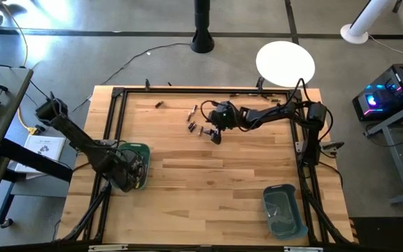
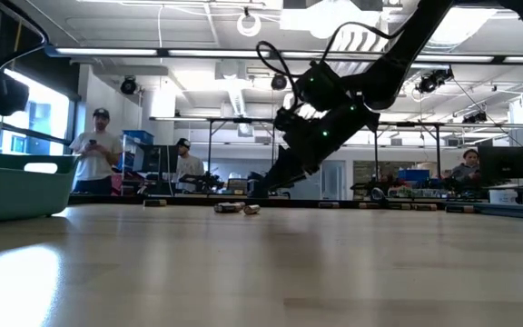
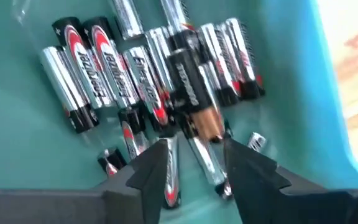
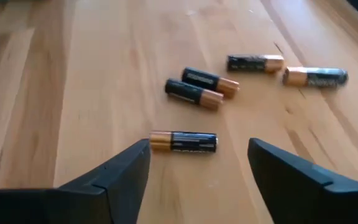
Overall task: Sort batteries
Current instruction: Put the black battery into the green bin
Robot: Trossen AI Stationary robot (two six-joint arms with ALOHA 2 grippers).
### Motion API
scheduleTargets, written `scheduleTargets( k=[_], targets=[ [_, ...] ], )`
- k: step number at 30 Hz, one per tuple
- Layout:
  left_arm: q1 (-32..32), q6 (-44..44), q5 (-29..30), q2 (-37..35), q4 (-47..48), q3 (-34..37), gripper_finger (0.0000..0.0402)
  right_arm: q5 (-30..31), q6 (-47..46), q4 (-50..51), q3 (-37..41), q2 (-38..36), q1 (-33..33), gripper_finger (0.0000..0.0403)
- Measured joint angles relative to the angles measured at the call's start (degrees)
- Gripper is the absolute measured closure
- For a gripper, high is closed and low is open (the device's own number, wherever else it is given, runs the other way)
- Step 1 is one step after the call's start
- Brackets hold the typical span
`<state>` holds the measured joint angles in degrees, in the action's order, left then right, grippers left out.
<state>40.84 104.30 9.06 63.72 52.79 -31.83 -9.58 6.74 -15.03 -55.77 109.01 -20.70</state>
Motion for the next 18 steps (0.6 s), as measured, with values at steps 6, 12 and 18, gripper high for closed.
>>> scheduleTargets(
  k=[6, 12, 18],
  targets=[
    [0.0, -3.02, 2.63, -4.95, 0.22, -2.85, 0.0219, -1.62, 14.21, -0.44, -0.09, 0.0, -0.1, 0.0112],
    [0.0, -8.38, 15.25, -8.48, -0.1, -5.76, 0.0214, -8.66, 15.87, -1.35, -4.12, 4.14, -0.71, 0.0111],
    [0.0, -16.73, 30.39, -8.65, -2.06, -7.54, 0.0213, -8.9, 21.96, 8.34, -10.94, 8.12, -0.54, 0.0111]
  ],
)
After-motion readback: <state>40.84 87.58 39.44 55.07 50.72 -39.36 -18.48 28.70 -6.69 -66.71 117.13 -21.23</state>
